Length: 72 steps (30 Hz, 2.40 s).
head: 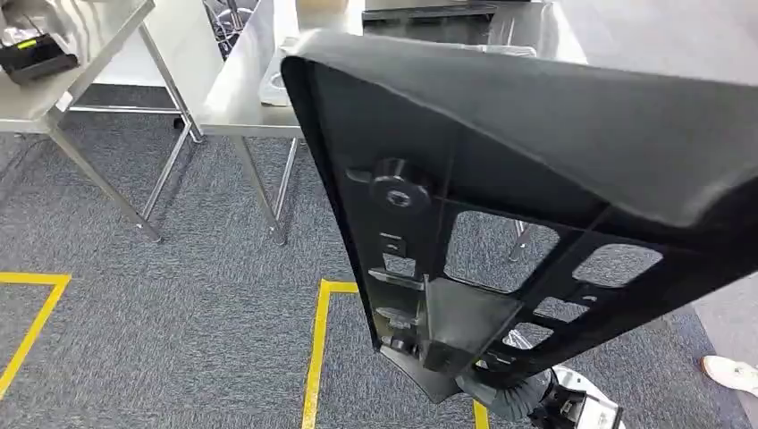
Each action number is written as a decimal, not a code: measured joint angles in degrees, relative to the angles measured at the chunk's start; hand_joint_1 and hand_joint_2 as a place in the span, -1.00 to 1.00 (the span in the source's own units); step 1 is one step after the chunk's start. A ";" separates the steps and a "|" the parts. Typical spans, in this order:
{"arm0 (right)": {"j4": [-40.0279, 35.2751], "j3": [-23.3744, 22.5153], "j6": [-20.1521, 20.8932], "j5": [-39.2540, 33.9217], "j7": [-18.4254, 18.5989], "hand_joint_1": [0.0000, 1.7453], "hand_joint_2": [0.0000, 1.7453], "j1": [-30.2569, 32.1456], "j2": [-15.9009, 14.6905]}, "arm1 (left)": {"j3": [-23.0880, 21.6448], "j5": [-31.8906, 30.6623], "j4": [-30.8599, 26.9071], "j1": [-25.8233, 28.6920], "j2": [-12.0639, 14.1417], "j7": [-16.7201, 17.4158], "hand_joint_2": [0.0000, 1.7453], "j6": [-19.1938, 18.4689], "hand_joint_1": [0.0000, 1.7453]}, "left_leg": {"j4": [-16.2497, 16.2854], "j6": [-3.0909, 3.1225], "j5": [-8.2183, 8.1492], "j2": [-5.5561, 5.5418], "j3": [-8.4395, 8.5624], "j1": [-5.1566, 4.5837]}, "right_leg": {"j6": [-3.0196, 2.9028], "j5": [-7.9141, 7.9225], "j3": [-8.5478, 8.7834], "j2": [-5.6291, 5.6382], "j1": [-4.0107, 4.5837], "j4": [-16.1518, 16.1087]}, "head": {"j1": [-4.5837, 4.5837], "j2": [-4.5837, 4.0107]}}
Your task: Take the parts from the cabinet and place them on the table.
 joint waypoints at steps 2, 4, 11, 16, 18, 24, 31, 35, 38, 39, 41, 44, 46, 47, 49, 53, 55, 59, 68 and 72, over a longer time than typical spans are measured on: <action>-0.02 0.02 -0.09 0.00 -0.04 1.00 1.00 -0.14 0.00 | 0.00 0.00 0.00 -0.01 0.00 0.04 1.00 -0.04 -1.00 | 2.09 -0.84 -1.70 -2.63 -0.77 0.36 | -0.71 0.39 0.30 0.39 -0.52 -0.48 | -0.02 0.00; -0.02 0.02 -0.17 0.07 -0.04 1.00 1.00 -0.23 0.00 | 0.00 0.02 0.00 0.20 -0.02 0.04 1.00 -0.37 -1.00 | 10.76 -1.27 -6.42 -4.57 -4.83 0.42 | -1.19 0.35 0.23 0.64 -0.43 -0.46 | -0.02 0.00; 0.00 0.07 -0.24 0.20 -0.07 1.00 1.00 -0.19 -0.09 | 0.00 0.04 0.00 0.60 0.00 0.00 1.00 -1.18 -1.00 | 1.75 0.10 0.97 -5.37 -2.03 0.26 | -1.15 -0.10 0.63 2.58 0.02 -0.07 | -0.02 0.00; -0.02 0.02 -0.28 0.26 -0.22 1.00 1.00 -0.17 0.02 | 0.00 0.07 0.00 0.35 -0.02 -0.04 1.00 -1.57 -1.00 | 0.17 1.79 1.22 -5.23 -1.59 0.28 | 0.64 -0.17 0.43 2.83 0.36 -0.06 | -0.02 0.00; -0.02 -0.09 -0.33 0.26 -0.24 1.00 1.00 -0.16 0.09 | 0.02 0.07 0.00 0.33 -0.09 -0.07 1.00 -1.64 -1.00 | -0.25 2.36 1.60 -4.97 -1.50 0.33 | 0.86 -3.01 -1.29 2.44 0.04 3.74 | -0.02 0.00; 0.18 -0.17 -0.31 0.57 -0.50 1.00 1.00 0.02 0.20 | 0.02 0.02 0.00 0.40 -0.11 -0.22 1.00 -1.90 -1.00 | 0.05 2.20 1.34 -4.80 -1.55 0.29 | 1.52 -3.96 -5.64 1.95 -0.68 12.13 | 0.00 0.00; 0.22 -0.17 -0.26 0.66 -0.72 1.00 1.00 -0.26 0.20 | 0.02 0.02 0.00 0.27 -0.13 -0.31 1.00 -1.97 -1.00 | 0.66 -0.04 0.48 -4.60 -1.36 0.05 | -0.23 -0.07 -0.04 1.82 -0.37 0.12 | 0.00 0.00; 0.26 -0.17 -0.11 0.66 -0.72 1.00 1.00 -0.65 0.17 | 0.02 0.44 0.00 0.30 -0.11 -0.22 1.00 -1.92 -1.00 | 13.40 -1.10 -6.55 -4.84 -7.15 0.38 | -1.25 -0.04 0.17 1.63 -0.41 -0.13 | -0.02 0.00; 0.70 -0.13 -0.04 0.68 -0.72 1.00 1.00 -0.65 0.15 | 0.02 0.52 0.00 0.46 -0.11 -0.15 1.00 -1.92 -1.00 | 18.82 -1.25 -6.79 -4.84 -10.06 0.37 | -1.37 -0.13 0.28 1.80 -0.23 -0.05 | -0.02 0.00; 0.74 -0.13 -0.04 0.68 -0.72 1.00 1.00 -0.66 0.15 | 0.04 0.57 0.00 0.47 -0.11 -0.13 1.00 -1.92 -1.00 | 17.78 -1.21 -5.89 -4.84 -9.62 0.37 | -1.38 -0.15 0.31 1.83 -0.21 -0.04 | -0.02 0.00; 0.96 -0.13 -0.02 0.68 -0.72 1.00 1.00 -0.90 0.15 | 0.04 0.55 0.00 0.33 0.00 -0.15 1.00 -1.92 -1.00 | 5.06 -0.37 1.16 -4.94 -3.91 0.32 | -1.07 -0.41 0.67 2.00 -0.03 0.08 | -0.02 0.00; 1.03 -0.13 -0.02 0.68 -0.74 1.00 1.00 -1.08 0.15 | 0.04 0.52 0.00 0.25 0.00 -0.18 1.00 -1.92 -1.00 | 1.39 0.66 0.78 -5.24 -2.39 -0.13 | -0.18 -0.51 0.41 2.02 0.21 0.25 | -0.02 0.00; 1.07 -0.11 -0.04 0.59 -0.81 1.00 1.00 -1.10 0.26 | 0.04 0.50 0.00 0.43 0.00 -0.24 1.00 -1.92 -1.00 | 1.30 1.31 0.80 -5.26 -2.43 -0.21 | 0.39 -0.43 0.49 2.02 0.08 0.02 | -0.02 0.00; 1.07 -0.11 -0.04 0.57 -0.85 1.00 1.00 -1.15 0.31 | 0.04 0.50 0.00 0.44 -0.02 -0.24 1.00 -1.92 -1.00 | 0.62 1.81 1.13 -5.17 -2.14 0.13 | 0.86 -0.61 0.67 2.04 0.32 0.02 | -0.02 0.00; 1.09 -0.22 -0.13 0.48 -1.00 1.00 1.00 -1.12 0.33 | 0.04 0.42 0.00 0.36 -0.09 -0.30 1.00 -1.92 -1.00 | 0.28 2.34 1.33 -5.09 -1.83 0.30 | 1.15 -3.37 -1.01 1.96 -0.02 3.99 | -0.02 0.00; 1.46 -0.22 -0.22 0.35 -1.09 1.00 1.00 -0.81 0.35 | 0.04 0.37 0.00 0.35 -0.09 -0.33 1.00 -1.86 -1.00 | 0.33 2.57 1.13 -5.04 -1.77 0.09 | 1.56 -7.77 -8.36 1.92 -0.21 17.89 | 0.00 0.00; 1.60 -0.22 -0.26 0.33 -1.20 1.00 1.00 -0.74 0.35 | 0.04 0.35 0.00 0.38 -0.09 -0.33 1.00 -1.66 -1.00 | 0.38 2.43 0.90 -5.08 -1.40 0.09 | 1.32 -2.83 -5.28 1.85 -0.21 10.97 | 0.00 0.00; 1.57 -0.22 -0.37 0.28 -1.51 1.00 1.00 -0.74 0.37 | 0.04 0.33 0.00 0.34 -0.11 -0.33 1.00 -1.44 -1.00 | 0.66 1.40 0.32 -5.08 -1.31 -0.25 | 0.21 0.14 -0.42 1.36 0.39 0.23 | -0.02 0.00; 1.55 -0.20 -0.44 0.17 -1.64 1.00 1.00 -0.50 0.28 | 0.04 0.00 -0.02 0.44 -0.07 -0.33 1.00 -0.94 -1.00 | 19.65 -0.89 -7.58 -5.08 -10.91 0.29 | -1.76 -0.44 0.75 1.76 0.04 -0.35 | -0.02 0.00; 1.55 -0.18 -0.42 0.17 -1.64 1.00 1.00 -0.46 0.28 | 0.04 0.00 -0.02 0.50 -0.04 -0.31 1.00 -0.94 -1.00 | 3.70 0.04 2.59 -5.14 -4.24 0.21 | -1.30 -1.55 2.30 2.00 0.08 -0.22 | -0.02 0.00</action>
